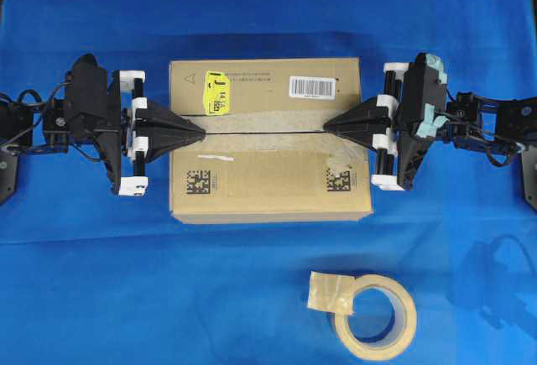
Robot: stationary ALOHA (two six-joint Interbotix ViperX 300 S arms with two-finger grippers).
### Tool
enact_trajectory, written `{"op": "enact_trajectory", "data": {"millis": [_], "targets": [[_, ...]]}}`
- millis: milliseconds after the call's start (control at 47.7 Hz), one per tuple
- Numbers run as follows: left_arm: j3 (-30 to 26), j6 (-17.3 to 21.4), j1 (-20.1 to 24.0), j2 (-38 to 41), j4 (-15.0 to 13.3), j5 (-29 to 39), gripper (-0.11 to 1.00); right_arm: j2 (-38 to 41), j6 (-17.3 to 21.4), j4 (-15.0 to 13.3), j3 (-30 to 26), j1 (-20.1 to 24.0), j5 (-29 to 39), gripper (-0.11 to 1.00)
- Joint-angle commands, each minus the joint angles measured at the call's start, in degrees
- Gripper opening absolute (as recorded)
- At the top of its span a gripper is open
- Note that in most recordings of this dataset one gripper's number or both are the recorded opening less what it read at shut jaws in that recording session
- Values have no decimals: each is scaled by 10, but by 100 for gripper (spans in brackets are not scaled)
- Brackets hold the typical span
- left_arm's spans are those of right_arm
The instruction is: Close the cardboard box.
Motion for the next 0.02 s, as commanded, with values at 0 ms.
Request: {"op": "enact_trajectory", "data": {"millis": [0], "targets": [[-7, -1, -1, -2, -1, -2, 0, -4, 1, 1, -9, -1, -1, 0]]}}
